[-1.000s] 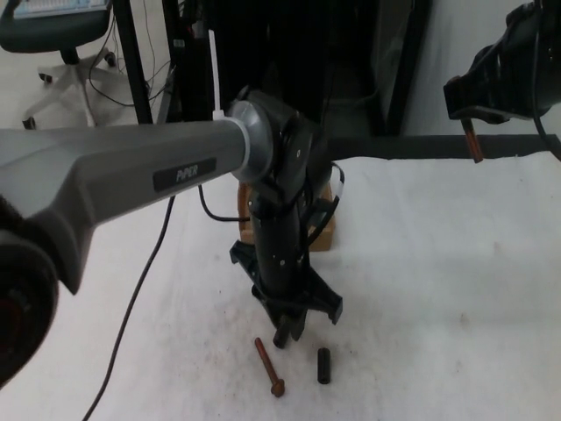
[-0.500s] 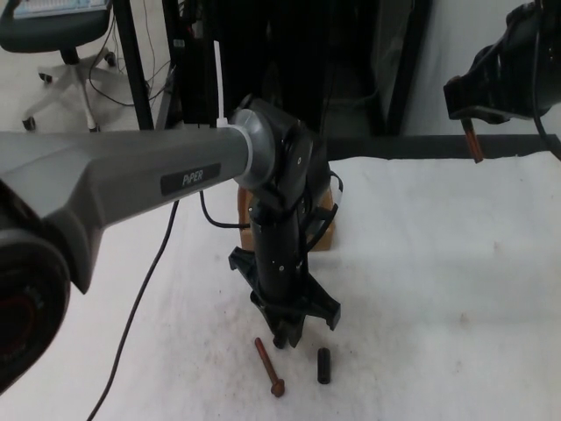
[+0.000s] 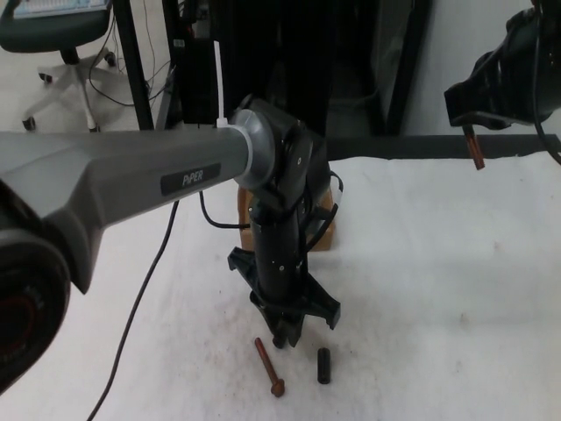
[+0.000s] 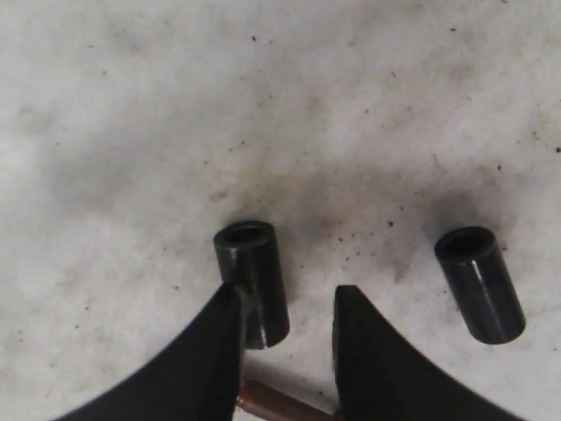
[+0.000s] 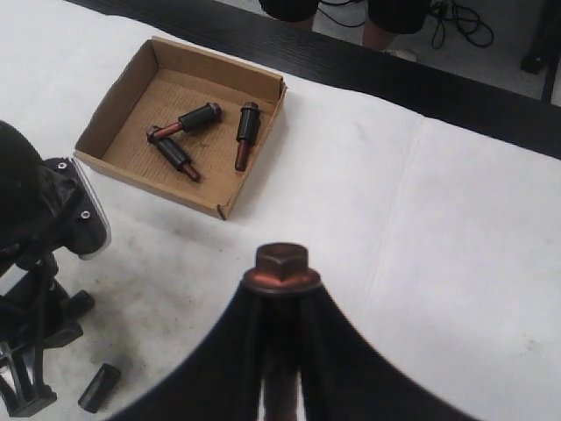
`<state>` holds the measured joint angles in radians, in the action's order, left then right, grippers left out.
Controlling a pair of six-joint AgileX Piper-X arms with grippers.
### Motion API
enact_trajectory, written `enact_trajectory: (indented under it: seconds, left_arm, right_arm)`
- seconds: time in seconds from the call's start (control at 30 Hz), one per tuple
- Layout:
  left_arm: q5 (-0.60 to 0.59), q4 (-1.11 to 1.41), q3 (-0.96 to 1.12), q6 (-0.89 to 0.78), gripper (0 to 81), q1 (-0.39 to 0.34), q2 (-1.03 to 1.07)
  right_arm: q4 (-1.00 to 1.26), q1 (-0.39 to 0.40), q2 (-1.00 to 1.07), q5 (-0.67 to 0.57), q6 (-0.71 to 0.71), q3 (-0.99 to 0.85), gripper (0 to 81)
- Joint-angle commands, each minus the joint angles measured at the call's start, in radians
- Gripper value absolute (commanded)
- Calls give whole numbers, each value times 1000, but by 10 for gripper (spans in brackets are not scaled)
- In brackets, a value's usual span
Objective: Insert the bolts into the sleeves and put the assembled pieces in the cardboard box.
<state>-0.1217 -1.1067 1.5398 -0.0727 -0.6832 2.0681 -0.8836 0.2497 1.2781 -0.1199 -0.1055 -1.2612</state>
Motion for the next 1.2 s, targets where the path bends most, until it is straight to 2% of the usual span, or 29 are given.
enact_trajectory:
  seconds: [0.0,0.27,1.0,1.07,1.17]
  left_arm:
    - [10,-1,-6,-13,328,-5,24]
    - [52,-4,-6,-19,328,-5,24]
    - [53,38,-6,-8,327,-5,24]
    - [53,44,-6,30,274,-5,24]
    - [53,44,-6,82,61,-5,24]
  right_arm:
    - [2,-4,-12,-14,1,-6,8]
    - [-3,-4,-12,-14,-3,-6,8]
    - [-3,-4,-12,-14,-3,-6,8]
    - [-3,-4,-12,-14,-3,-6,8]
    - [-3,-4,-12,-14,-18,-4,8]
